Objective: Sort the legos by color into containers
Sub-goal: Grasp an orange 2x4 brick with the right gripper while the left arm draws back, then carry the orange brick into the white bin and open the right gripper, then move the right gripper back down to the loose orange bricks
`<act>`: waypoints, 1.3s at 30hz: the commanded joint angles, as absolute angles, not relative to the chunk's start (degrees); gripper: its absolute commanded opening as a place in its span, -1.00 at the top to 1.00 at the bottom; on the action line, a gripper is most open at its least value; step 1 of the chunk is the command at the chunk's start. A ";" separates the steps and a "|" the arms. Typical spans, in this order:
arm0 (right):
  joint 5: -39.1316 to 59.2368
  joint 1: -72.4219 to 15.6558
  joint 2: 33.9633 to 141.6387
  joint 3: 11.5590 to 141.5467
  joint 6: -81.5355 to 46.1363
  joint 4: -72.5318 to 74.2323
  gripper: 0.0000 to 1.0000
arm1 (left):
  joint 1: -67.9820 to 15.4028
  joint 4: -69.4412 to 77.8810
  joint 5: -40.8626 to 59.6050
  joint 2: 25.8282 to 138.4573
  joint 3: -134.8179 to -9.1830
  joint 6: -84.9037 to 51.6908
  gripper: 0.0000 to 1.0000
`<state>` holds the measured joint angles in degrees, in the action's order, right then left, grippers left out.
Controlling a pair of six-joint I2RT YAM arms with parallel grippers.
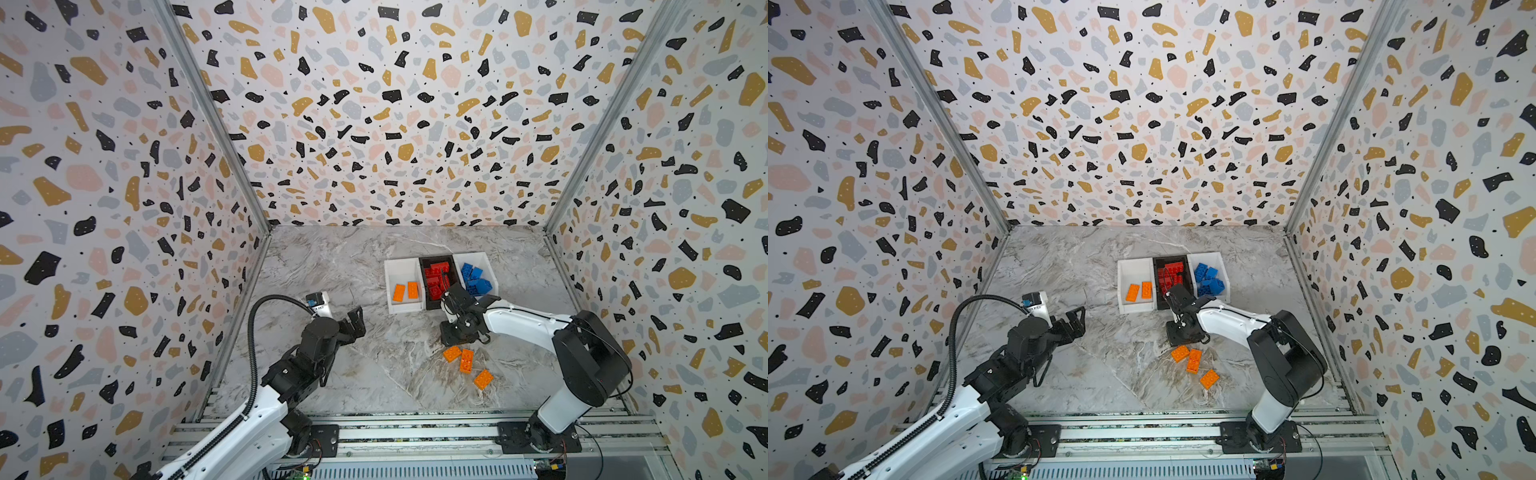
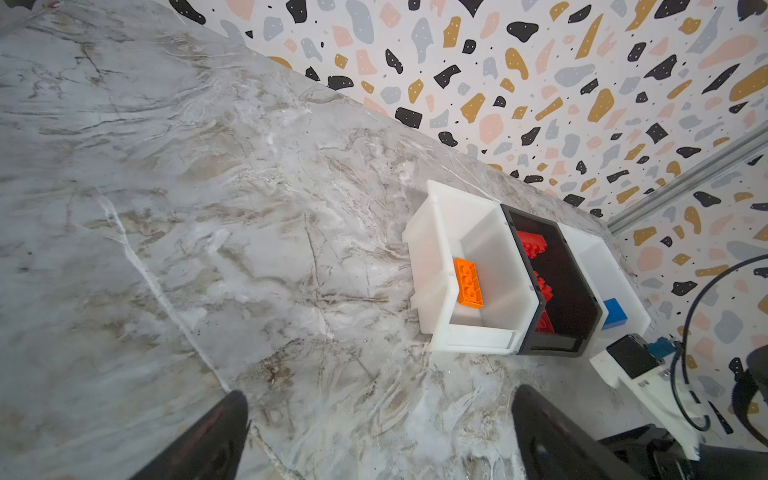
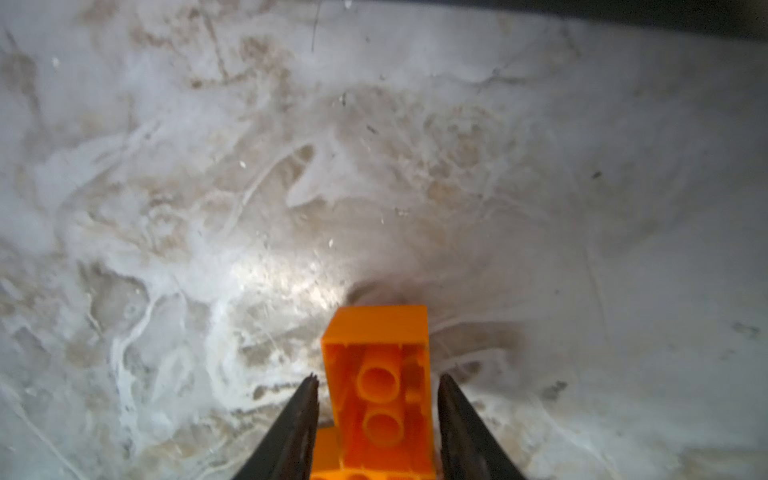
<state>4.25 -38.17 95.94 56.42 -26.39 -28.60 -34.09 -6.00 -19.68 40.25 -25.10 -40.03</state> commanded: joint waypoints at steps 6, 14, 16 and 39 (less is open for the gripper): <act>2.90 -38.59 96.59 66.36 -25.49 -32.60 0.41 | -33.84 -5.27 -20.73 40.07 -26.26 -39.61 -1.00; 6.57 -38.76 100.29 84.36 -24.31 -34.72 0.39 | -33.84 -4.30 -19.34 43.26 -29.06 -37.31 -1.00; 7.91 -38.75 103.65 88.79 -23.70 -34.19 0.38 | -33.84 -3.58 -18.80 44.39 -29.69 -37.04 -1.00; 3.89 -37.96 95.59 79.87 -27.81 -36.74 -0.27 | -35.05 10.20 -11.20 55.24 -28.65 -30.10 -1.00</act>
<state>7.27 -38.11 103.72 85.76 -24.03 -34.33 -34.28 3.53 -13.87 53.65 -29.85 -32.29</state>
